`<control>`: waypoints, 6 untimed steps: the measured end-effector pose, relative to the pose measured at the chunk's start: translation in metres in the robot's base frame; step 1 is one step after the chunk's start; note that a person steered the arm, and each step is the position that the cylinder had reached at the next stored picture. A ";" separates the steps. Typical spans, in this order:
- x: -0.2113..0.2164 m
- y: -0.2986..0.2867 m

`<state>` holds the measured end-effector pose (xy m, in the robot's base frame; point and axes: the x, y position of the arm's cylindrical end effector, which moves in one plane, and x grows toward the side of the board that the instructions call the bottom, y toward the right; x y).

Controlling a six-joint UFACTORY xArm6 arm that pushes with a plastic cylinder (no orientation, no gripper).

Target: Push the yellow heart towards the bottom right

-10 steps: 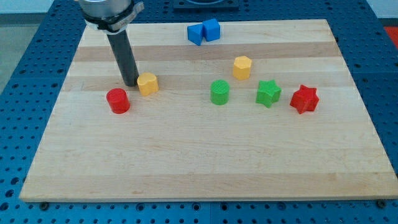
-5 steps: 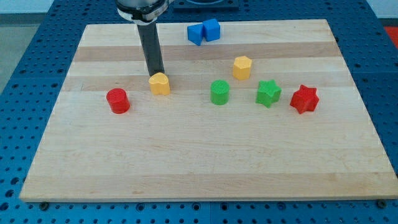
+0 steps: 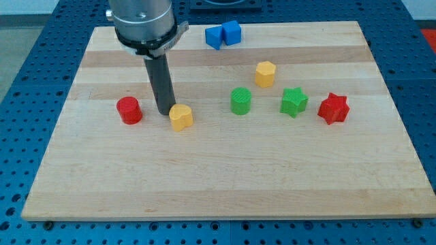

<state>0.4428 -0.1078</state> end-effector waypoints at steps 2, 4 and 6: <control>0.031 0.042; 0.036 0.115; 0.051 0.157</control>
<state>0.4934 0.0487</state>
